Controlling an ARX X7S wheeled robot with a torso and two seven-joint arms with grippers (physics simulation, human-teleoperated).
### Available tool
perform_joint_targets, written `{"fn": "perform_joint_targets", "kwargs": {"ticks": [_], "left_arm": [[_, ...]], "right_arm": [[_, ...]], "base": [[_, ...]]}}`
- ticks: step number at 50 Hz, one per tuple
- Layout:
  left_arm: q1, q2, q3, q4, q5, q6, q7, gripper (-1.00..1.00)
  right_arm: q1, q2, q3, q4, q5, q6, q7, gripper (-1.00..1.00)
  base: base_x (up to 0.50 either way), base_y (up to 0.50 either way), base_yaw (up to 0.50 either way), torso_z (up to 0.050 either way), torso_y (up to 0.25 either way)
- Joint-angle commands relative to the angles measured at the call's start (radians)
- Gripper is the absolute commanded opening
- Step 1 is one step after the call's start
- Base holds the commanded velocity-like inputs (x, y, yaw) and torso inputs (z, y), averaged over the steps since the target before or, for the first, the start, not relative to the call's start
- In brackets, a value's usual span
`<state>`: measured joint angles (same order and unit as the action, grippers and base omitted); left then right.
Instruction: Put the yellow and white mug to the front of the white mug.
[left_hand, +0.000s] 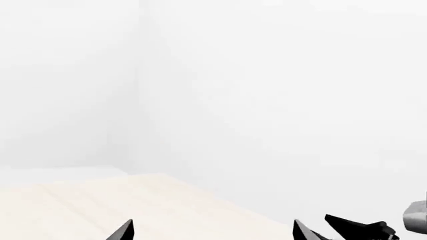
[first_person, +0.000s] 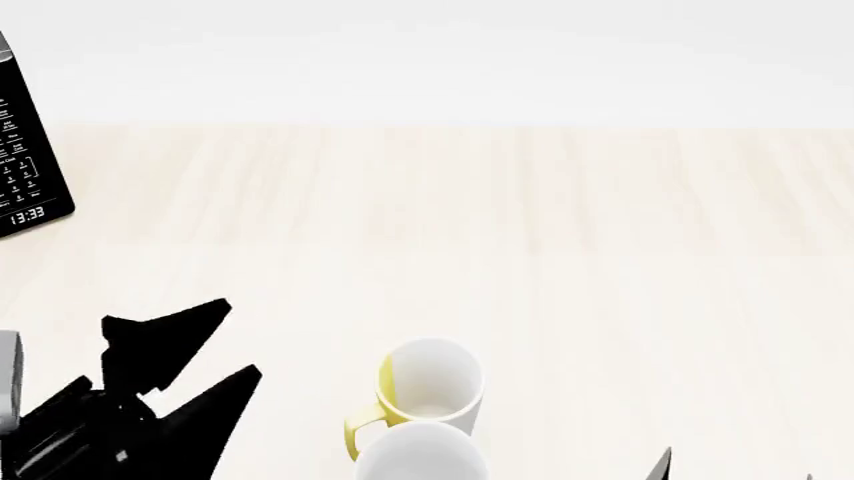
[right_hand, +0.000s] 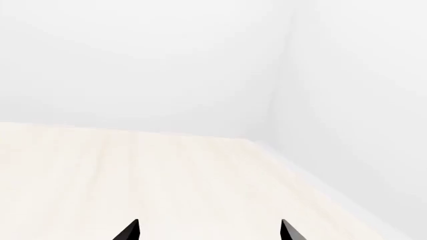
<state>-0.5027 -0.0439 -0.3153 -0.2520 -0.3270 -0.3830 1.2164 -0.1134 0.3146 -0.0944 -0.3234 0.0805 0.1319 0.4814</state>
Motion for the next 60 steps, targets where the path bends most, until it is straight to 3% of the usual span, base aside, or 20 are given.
{"fn": "perform_joint_targets", "kwargs": {"ticks": [1, 4, 7, 15, 20, 21, 25, 42, 60], "left_arm": [[0.15, 0.04, -0.053, 0.218, -0.141, 0.143, -0.292, 1.0], [0.194, 0.039, -0.038, 0.248, -0.186, 0.238, -0.42, 1.0], [0.249, 0.037, -0.044, 0.319, -0.271, 0.255, -0.479, 1.0], [0.347, 0.035, 0.002, 0.377, -0.328, 0.455, -0.657, 1.0], [0.395, 0.028, 0.04, 0.392, -0.352, 0.54, -0.688, 1.0], [0.4, 0.038, 0.05, 0.374, -0.309, 0.623, -0.703, 1.0], [0.417, 0.022, 0.085, 0.376, -0.337, 0.648, -0.72, 1.0], [0.544, 0.036, 0.236, 0.43, -0.191, 1.044, -0.937, 1.0], [0.598, 0.004, 0.285, 0.469, -0.17, 1.155, -1.035, 1.0]], "right_arm": [[-0.016, 0.003, 0.008, -0.021, 0.001, -0.029, 0.01, 1.0], [-0.02, 0.004, 0.011, -0.027, 0.003, -0.034, 0.013, 1.0], [-0.023, 0.004, 0.011, -0.031, 0.001, -0.036, 0.017, 1.0], [-0.035, 0.003, 0.017, -0.045, 0.0, -0.071, 0.026, 1.0], [-0.039, 0.004, 0.014, -0.048, -0.002, -0.085, 0.027, 1.0], [-0.039, 0.004, 0.014, -0.048, -0.003, -0.085, 0.028, 1.0], [-0.039, 0.005, 0.011, -0.048, -0.005, -0.086, 0.03, 1.0], [-0.066, -0.006, 0.05, -0.068, -0.008, -0.173, 0.075, 1.0], [-0.186, -0.034, 0.154, -0.137, -0.039, -0.496, 0.157, 1.0]], "base": [[0.0, 0.0, 0.0, 0.0, 0.0], [0.0, 0.0, 0.0, 0.0, 0.0], [0.0, 0.0, 0.0, 0.0, 0.0], [0.0, 0.0, 0.0, 0.0, 0.0], [0.0, 0.0, 0.0, 0.0, 0.0], [0.0, 0.0, 0.0, 0.0, 0.0], [0.0, 0.0, 0.0, 0.0, 0.0], [0.0, 0.0, 0.0, 0.0, 0.0], [0.0, 0.0, 0.0, 0.0, 0.0]]}}
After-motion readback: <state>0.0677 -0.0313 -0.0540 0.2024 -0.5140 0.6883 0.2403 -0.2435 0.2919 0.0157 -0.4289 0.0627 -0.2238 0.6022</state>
